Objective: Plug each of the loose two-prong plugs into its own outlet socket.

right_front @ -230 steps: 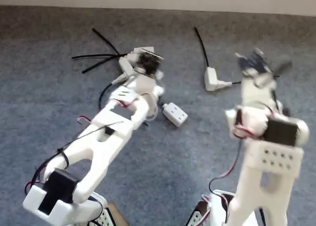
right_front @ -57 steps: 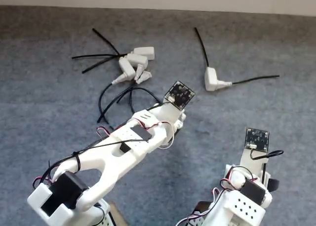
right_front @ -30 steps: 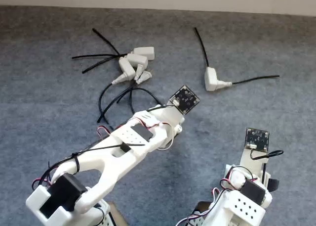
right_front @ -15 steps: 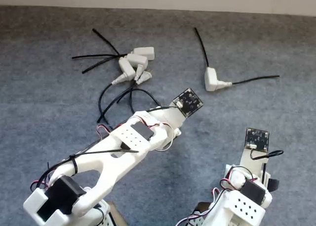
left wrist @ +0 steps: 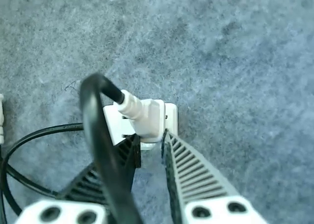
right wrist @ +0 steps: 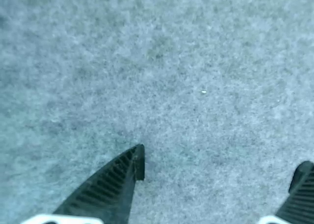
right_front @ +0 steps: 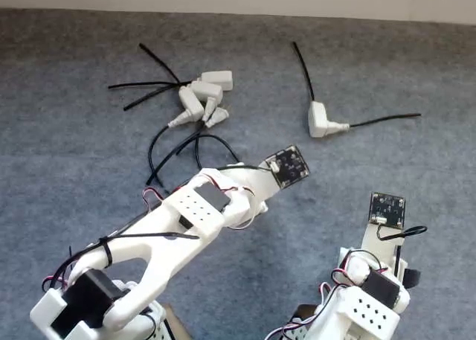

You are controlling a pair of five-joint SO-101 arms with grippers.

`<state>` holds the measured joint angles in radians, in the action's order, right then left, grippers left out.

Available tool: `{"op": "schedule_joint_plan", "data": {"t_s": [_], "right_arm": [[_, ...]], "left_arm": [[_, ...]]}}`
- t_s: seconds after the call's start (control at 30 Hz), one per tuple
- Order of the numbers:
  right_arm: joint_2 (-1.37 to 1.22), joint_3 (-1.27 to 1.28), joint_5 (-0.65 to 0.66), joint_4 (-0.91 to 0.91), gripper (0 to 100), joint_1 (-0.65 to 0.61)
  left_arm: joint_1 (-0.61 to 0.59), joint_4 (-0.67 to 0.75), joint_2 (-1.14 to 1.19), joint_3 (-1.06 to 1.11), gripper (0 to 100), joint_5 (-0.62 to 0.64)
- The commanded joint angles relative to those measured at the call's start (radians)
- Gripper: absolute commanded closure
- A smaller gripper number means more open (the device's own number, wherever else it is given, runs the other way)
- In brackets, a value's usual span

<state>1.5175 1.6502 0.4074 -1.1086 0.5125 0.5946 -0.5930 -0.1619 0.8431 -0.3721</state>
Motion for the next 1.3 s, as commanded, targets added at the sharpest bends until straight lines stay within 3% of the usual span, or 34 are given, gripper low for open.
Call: {"op": "schedule_joint_plan", "data": {"t_s": [0.0, 0.3, 0.53, 1.27], "right_arm": [[0.005, 0.031, 0.003, 0.03, 56.6, -0.012], [0.005, 0.031, 0.003, 0.03, 56.6, -0.012], [0.005, 0.033, 0.003, 0.03, 56.6, -0.012], [0.005, 0.033, 0.003, 0.03, 56.6, -0.008]], "left_arm": [[0.013, -0.048, 0.002, 0.019, 99, -0.08], [0.016, -0.051, 0.007, 0.024, 99, -0.091], [0.018, -0.206, 0.013, 0.019, 99, -0.091], [-0.035, -0.21, 0.001, 0.015, 99, -0.061]]}}
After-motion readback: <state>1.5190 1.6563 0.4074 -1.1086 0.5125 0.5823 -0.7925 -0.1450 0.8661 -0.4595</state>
